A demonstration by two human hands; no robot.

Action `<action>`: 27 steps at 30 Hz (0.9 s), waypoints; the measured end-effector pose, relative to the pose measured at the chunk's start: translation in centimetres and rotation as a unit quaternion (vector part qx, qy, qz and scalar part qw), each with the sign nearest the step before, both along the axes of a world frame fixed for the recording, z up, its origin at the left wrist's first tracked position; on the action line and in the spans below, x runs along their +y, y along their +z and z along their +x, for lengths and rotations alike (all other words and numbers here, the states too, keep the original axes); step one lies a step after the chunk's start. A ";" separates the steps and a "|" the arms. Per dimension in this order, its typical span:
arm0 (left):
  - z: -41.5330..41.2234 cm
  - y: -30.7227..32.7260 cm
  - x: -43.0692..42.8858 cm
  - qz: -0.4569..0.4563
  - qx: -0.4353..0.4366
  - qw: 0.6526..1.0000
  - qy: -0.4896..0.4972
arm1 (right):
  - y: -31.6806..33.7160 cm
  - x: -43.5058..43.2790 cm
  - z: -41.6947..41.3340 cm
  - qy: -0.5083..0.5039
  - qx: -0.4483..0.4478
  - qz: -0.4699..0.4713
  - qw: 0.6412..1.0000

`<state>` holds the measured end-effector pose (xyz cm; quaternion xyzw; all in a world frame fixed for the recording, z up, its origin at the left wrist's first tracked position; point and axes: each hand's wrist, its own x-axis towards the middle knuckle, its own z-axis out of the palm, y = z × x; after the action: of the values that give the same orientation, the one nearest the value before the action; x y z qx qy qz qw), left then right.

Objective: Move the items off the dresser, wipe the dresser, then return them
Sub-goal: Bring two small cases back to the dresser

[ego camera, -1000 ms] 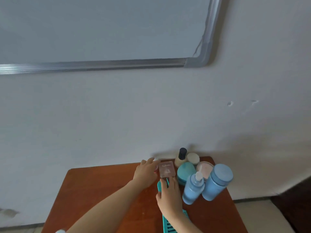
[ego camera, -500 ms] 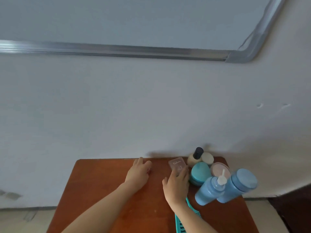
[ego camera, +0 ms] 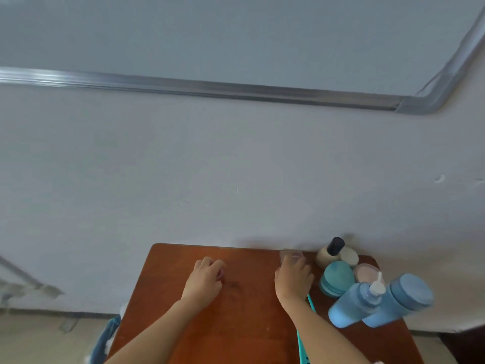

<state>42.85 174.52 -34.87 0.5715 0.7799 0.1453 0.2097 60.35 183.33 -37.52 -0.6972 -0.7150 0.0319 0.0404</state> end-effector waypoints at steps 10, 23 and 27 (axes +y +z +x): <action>-0.5 2.1 -2.5 0.077 -0.024 0.997 0.012 | 3.0 -3.9 0.1 0.124 0.028 0.055 0.990; 9.6 2.0 -6.8 0.136 -0.117 0.972 -0.151 | 5.7 -16.9 11.0 0.126 0.012 0.145 0.981; 14.5 3.3 -8.5 0.124 -0.120 0.952 -0.252 | 6.2 -21.6 16.3 0.061 -0.014 0.175 0.983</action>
<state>57.33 166.05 -31.56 0.7494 0.5551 0.2510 0.2593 76.64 161.71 -31.29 -0.6353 -0.7510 -0.1011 0.1493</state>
